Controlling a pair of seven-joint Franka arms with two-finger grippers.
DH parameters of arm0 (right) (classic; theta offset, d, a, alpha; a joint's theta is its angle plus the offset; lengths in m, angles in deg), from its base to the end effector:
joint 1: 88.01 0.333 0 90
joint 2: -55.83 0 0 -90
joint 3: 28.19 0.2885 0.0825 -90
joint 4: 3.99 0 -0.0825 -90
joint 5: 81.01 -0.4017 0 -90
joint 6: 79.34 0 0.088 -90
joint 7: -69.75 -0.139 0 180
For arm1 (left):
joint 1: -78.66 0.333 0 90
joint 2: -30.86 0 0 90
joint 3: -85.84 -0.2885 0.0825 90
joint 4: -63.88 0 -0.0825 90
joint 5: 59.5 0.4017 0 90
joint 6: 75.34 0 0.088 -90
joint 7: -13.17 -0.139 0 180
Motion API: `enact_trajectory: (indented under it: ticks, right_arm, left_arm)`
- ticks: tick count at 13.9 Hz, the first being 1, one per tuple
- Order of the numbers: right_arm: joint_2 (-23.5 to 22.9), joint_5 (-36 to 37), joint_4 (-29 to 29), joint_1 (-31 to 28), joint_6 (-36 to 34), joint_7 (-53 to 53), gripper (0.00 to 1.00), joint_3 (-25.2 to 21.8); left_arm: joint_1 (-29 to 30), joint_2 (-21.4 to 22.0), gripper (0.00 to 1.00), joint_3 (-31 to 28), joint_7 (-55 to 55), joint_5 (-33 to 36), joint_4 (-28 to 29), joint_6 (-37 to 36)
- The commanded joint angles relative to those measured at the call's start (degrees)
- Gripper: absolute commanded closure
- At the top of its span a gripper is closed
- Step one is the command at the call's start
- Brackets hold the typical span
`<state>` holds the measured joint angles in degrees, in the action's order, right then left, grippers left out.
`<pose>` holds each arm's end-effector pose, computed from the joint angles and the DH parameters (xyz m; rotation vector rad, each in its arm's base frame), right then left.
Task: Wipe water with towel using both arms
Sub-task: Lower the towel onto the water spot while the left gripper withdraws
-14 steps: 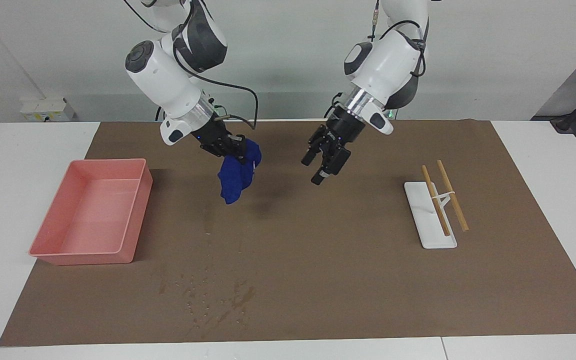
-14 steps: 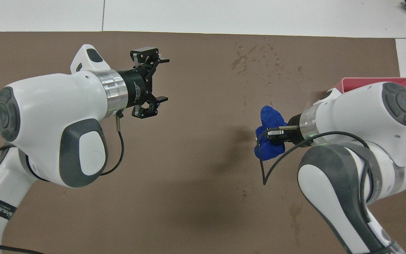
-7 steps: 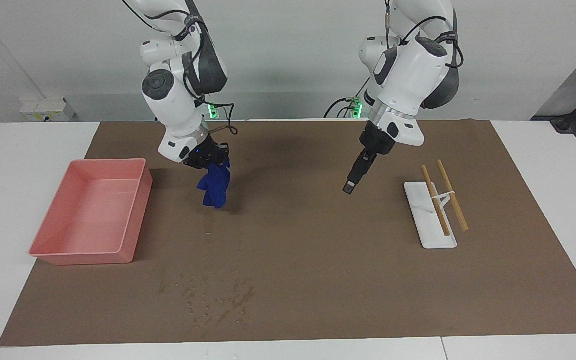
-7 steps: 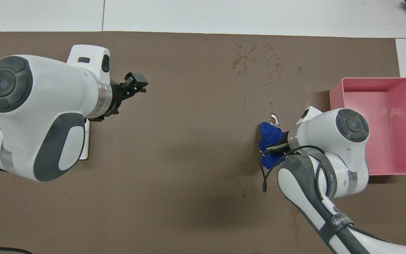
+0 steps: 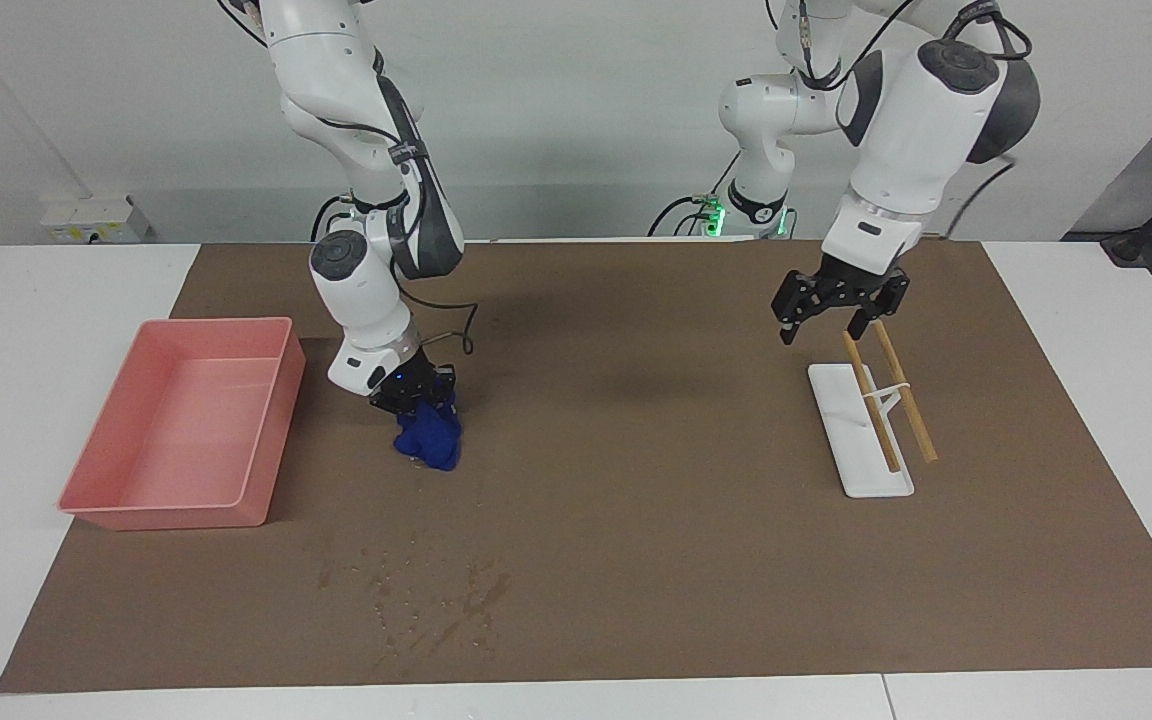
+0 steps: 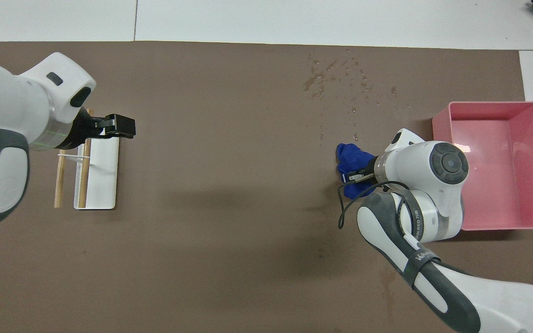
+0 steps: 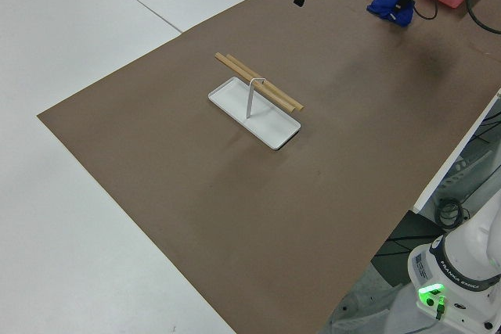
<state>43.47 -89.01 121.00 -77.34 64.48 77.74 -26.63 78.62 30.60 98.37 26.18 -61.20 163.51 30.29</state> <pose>0.5649 0.1243 0.2295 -3.0160 -0.3695 -0.1658 0.5802 -0.1325 0.5040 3.0869 0.0221 0.1408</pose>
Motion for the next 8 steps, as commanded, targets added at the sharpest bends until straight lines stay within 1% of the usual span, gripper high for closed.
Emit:
enact_trajectory:
  ticks: [1,2,3,5,6,8]
  right_arm:
    - [-6.26,2.64,-6.15,-2.42,1.81,1.86,1.00,0.38]
    - [-7.49,2.64,-7.30,-2.24,2.95,1.86,1.00,0.38]
    - [-9.24,2.64,-8.26,-2.07,4.44,1.86,1.00,0.38]
    - [-11.88,2.64,-10.46,-1.89,5.94,1.86,1.00,0.38]
    - [-13.11,2.72,-12.12,-1.89,5.86,1.86,1.00,0.38]
    - [-14.18,4.30,-14.68,-1.71,5.60,1.86,1.00,0.38]
  left_arm:
    - [1.45,-0.16,0.00,0.22,-3.51,1.17,-8.44,-11.80]
    - [2.50,-1.56,0.00,-0.04,-7.35,1.08,-10.92,-14.12]
    - [3.38,-1.58,0.00,-0.13,-10.87,0.99,-11.46,-14.84]
    - [4.79,-0.97,0.00,-0.13,-11.70,0.64,-10.77,-14.49]
    - [5.06,-0.44,0.00,-0.13,-11.61,0.64,-9.55,-14.58]
    - [6.81,3.15,0.00,-0.05,-11.96,0.38,-2.19,-12.49]
